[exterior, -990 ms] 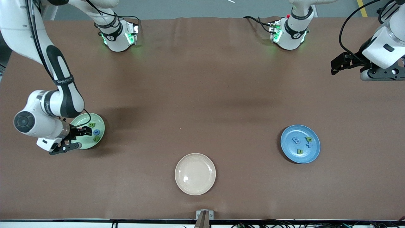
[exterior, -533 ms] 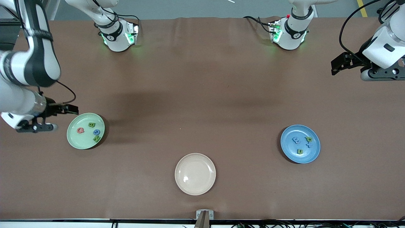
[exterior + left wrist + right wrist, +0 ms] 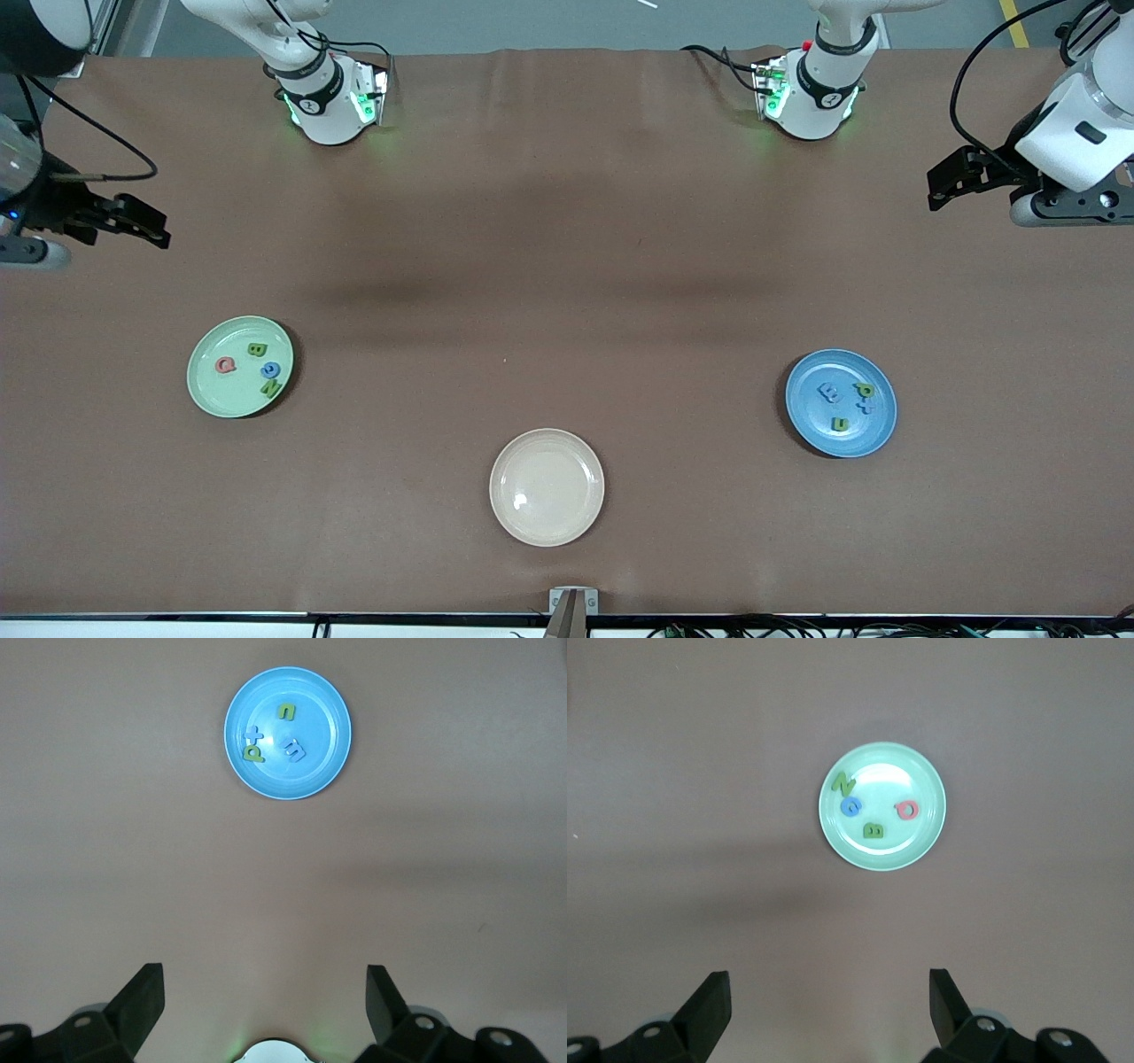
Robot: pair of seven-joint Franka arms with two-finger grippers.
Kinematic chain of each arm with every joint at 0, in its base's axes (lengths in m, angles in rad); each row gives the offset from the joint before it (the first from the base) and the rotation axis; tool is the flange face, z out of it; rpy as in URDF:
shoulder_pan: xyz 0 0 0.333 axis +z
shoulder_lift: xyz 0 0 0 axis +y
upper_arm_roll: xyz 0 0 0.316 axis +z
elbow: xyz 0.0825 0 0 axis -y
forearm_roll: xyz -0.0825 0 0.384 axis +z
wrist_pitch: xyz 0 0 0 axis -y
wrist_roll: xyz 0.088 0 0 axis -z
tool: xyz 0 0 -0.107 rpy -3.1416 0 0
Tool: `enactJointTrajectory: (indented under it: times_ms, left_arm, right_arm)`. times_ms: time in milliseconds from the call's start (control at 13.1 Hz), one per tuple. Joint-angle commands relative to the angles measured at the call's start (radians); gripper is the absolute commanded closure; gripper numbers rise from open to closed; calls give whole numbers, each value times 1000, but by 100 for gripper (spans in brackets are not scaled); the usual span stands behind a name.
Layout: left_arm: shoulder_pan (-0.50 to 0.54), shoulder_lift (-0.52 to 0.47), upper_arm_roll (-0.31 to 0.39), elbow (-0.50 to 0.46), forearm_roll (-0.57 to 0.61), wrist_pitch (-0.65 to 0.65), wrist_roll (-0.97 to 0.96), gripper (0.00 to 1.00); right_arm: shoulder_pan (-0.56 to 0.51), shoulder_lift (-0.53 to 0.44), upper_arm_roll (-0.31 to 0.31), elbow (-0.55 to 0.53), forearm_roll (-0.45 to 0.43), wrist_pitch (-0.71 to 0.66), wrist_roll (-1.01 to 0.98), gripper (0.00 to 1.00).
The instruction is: Sort upper and lower case letters into plates
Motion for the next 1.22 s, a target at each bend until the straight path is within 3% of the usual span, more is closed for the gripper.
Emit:
enactJointTrajectory:
  times_ms: [0, 457, 685, 1142]
  left_arm:
    - [7, -26, -1, -20, -17, 15, 11, 0]
    - [4, -26, -3, -12, -16, 28, 11, 0]
    - [7, -19, 0, 11, -38, 26, 22, 0]
    - [5, -12, 2, 65, -34, 22, 17, 0]
  right_arm:
    - [3, 24, -3, 116, 14, -28, 10, 0]
    - [2, 45, -3, 173, 25, -31, 13, 0]
    - [-7, 96, -9, 242, 92, -30, 9, 0]
    - [-7, 96, -11, 242, 83, -28, 1, 0]
